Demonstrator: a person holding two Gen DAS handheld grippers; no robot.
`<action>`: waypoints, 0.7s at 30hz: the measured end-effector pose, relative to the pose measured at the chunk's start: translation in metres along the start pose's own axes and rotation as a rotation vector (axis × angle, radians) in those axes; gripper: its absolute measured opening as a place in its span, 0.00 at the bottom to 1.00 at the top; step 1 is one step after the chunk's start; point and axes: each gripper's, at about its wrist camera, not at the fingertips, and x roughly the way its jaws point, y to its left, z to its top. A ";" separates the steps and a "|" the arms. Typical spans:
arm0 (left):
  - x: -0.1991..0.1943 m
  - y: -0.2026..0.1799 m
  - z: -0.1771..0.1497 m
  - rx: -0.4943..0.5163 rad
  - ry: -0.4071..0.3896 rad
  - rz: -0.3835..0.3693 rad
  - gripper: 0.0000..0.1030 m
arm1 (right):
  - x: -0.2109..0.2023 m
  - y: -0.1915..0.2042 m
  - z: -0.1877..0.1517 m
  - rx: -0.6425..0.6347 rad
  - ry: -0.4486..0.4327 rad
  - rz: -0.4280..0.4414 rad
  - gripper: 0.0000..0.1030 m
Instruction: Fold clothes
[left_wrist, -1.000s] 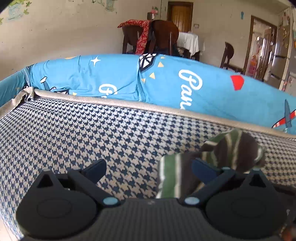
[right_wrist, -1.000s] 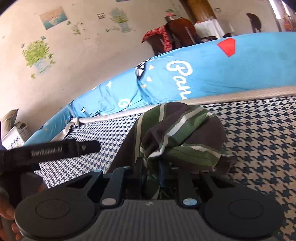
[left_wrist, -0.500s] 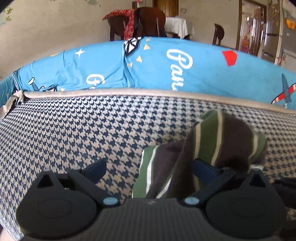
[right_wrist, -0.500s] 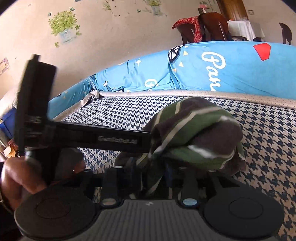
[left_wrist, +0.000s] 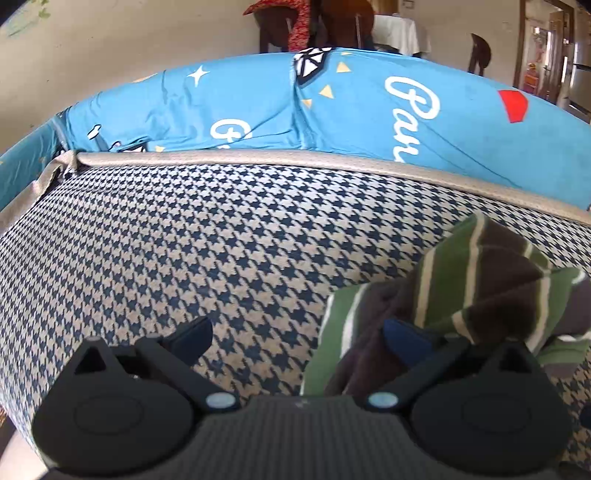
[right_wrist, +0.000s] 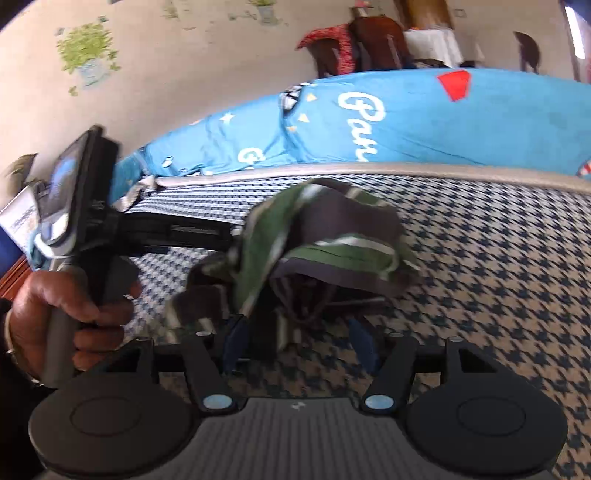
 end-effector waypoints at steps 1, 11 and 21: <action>0.001 0.001 0.000 -0.004 0.002 0.000 1.00 | 0.002 -0.004 0.002 0.017 0.000 0.001 0.62; -0.001 0.003 0.004 -0.008 0.002 -0.017 1.00 | 0.039 -0.038 0.024 0.202 0.015 0.126 0.67; -0.057 0.004 -0.003 0.055 -0.132 -0.255 1.00 | 0.065 -0.024 0.066 0.096 -0.076 0.184 0.14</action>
